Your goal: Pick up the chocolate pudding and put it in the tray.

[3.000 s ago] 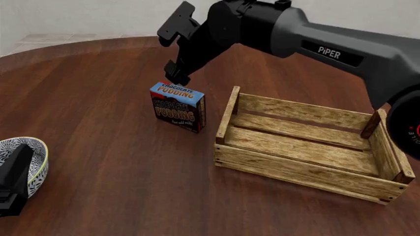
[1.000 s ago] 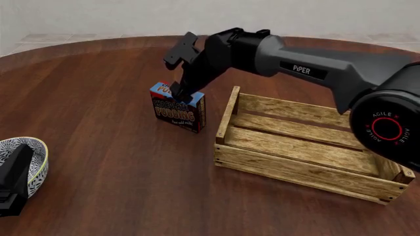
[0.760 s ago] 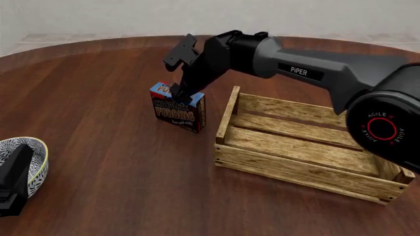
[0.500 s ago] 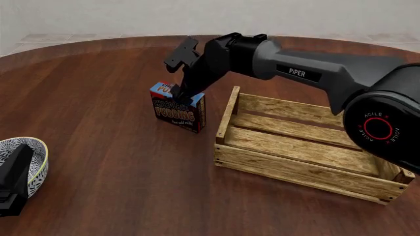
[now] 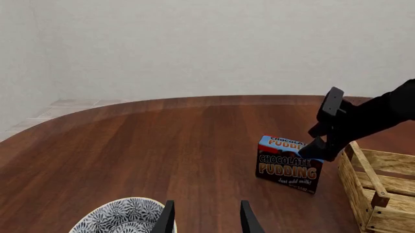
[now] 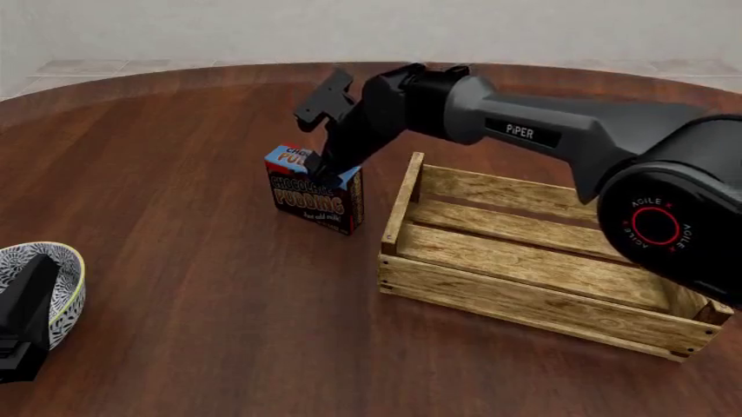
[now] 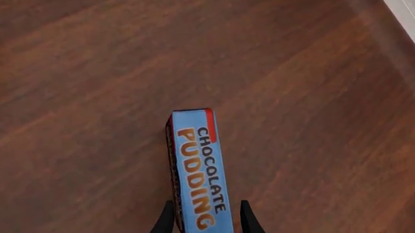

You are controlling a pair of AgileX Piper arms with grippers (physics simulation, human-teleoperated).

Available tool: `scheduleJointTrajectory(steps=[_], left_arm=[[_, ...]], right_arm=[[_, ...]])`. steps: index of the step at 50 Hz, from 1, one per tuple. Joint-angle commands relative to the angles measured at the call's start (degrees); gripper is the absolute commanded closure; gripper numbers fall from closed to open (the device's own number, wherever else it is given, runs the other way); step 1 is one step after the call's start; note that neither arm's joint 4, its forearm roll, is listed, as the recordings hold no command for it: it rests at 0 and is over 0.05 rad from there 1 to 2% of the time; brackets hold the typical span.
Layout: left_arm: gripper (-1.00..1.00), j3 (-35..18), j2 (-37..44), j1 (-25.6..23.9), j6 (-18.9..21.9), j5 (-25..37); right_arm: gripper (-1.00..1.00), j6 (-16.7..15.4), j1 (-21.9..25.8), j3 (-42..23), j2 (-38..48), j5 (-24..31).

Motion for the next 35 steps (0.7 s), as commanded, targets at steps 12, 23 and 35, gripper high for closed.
scheduleJointTrajectory(steps=[12,23,35], left_arm=[[-1.0,0.0,0.0,0.0,0.0,0.0],[-1.0,0.0,0.0,0.0,0.0,0.0],[-1.0,0.0,0.0,0.0,0.0,0.0]], right_arm=[[-1.0,0.6,-0.2,0.4,0.8,-0.7],[-1.0,0.9,-0.1,0.6,1.1,-0.9],[-1.0,1.2,-0.3,0.9,1.2,-1.2]])
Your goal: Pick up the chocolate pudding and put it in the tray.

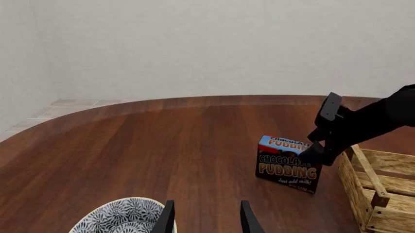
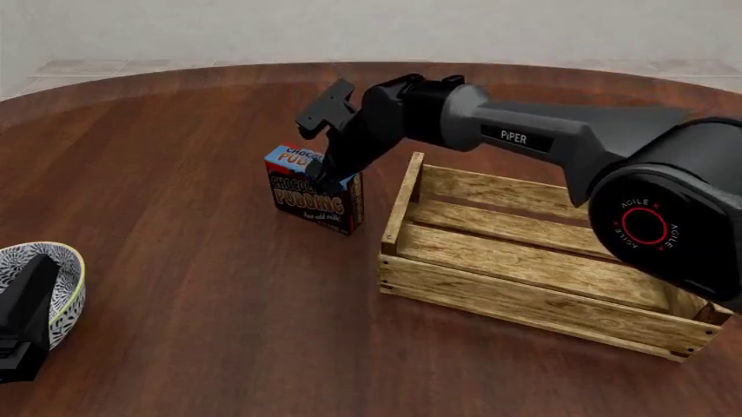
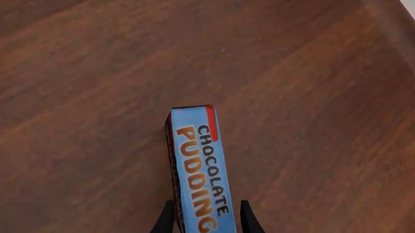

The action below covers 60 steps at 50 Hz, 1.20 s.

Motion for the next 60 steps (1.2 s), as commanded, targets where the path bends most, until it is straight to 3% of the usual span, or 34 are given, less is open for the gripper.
scheduleJointTrajectory(steps=[1,47,48,60], left_arm=[[-1.0,0.0,0.0,0.0,0.0,0.0],[-1.0,0.0,0.0,0.0,0.0,0.0],[-1.0,0.0,0.0,0.0,0.0,0.0],[-1.0,0.0,0.0,0.0,0.0,0.0]], right_arm=[[-1.0,0.3,-0.1,0.2,0.1,-0.2],[-1.0,1.6,-0.2,1.6,1.6,-1.9],[1.0,1.5,-0.2,1.7,1.4,-2.0],[1.0,1.5,0.7,2.4,-0.2,-2.2]])
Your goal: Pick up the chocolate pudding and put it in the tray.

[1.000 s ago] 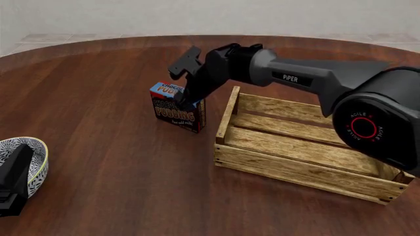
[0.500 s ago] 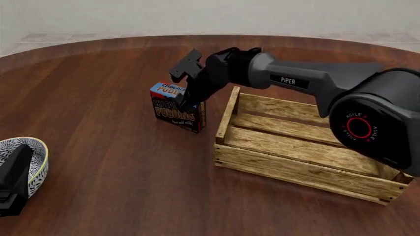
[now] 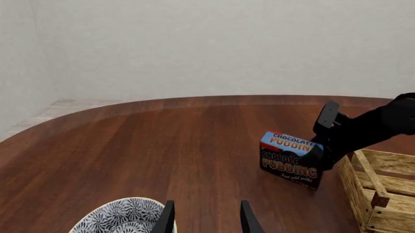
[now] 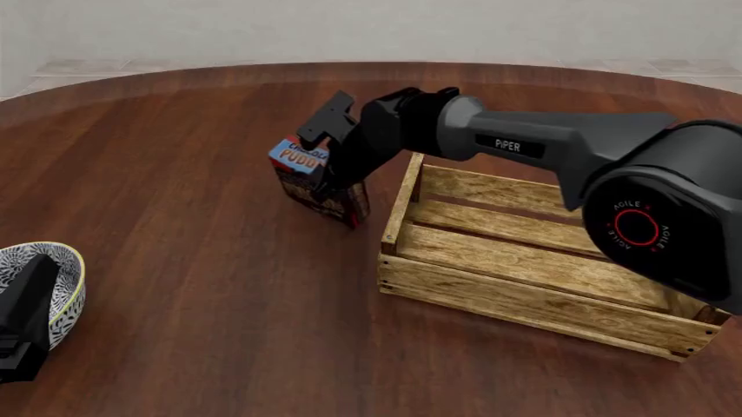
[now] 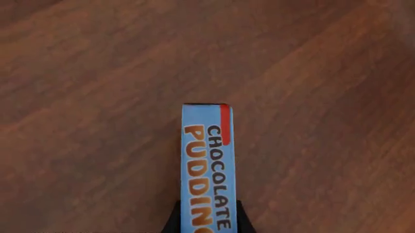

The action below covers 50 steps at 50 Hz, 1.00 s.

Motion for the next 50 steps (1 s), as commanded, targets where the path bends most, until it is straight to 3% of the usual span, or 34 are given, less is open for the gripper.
scheduleJointTrajectory(steps=[1,23,50], left_arm=[[-1.0,0.0,0.0,0.0,0.0,0.0],[-1.0,0.0,0.0,0.0,0.0,0.0],[-1.0,0.0,0.0,0.0,0.0,0.0]], right_arm=[[1.0,0.8,0.4,0.2,-1.0,-0.2],[1.0,-0.1,-0.3,-0.2,-9.9,2.6],[1.0,-3.2,-2.9,14.1,-26.7,2.1]])
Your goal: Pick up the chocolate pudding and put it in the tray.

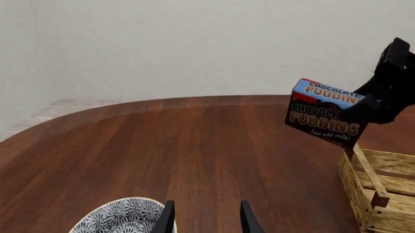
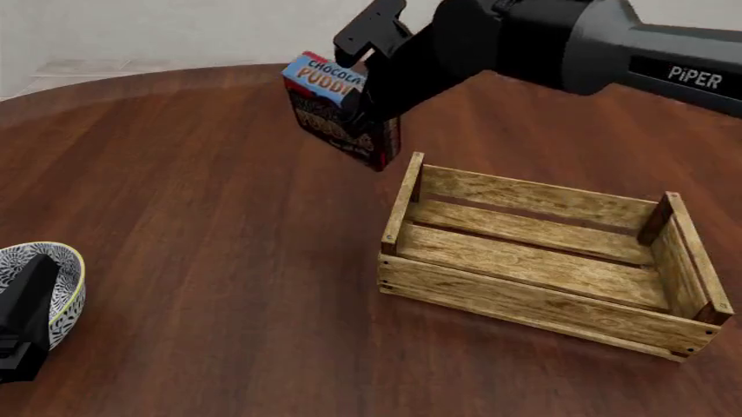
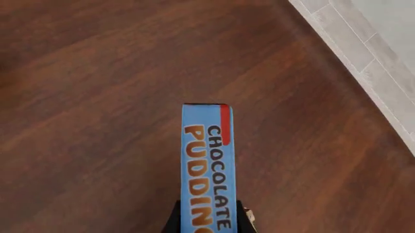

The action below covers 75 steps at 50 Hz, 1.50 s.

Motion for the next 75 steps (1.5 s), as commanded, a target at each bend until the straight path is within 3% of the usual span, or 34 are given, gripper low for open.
scheduleJointTrajectory(steps=[1,10,37,59,75], left_arm=[[-1.0,0.0,0.0,0.0,0.0,0.0],[-1.0,0.0,0.0,0.0,0.0,0.0],[-1.0,0.0,0.0,0.0,0.0,0.0],[-1.0,0.0,0.0,0.0,0.0,0.0],[-1.0,0.0,0.0,0.0,0.0,0.0]], right_arm=[[1.0,-0.1,-0.8,5.5,-6.4,-0.2],[1.0,-2.1,-1.1,10.6,-11.7,0.0],[1.0,-4.5,-5.2,17.0,-18.9,1.7],[1.0,-3.6,-7.6,27.9,-25.2,-0.7],[1.0,-3.3,-10.2,31.4,-28.0,-1.2]])
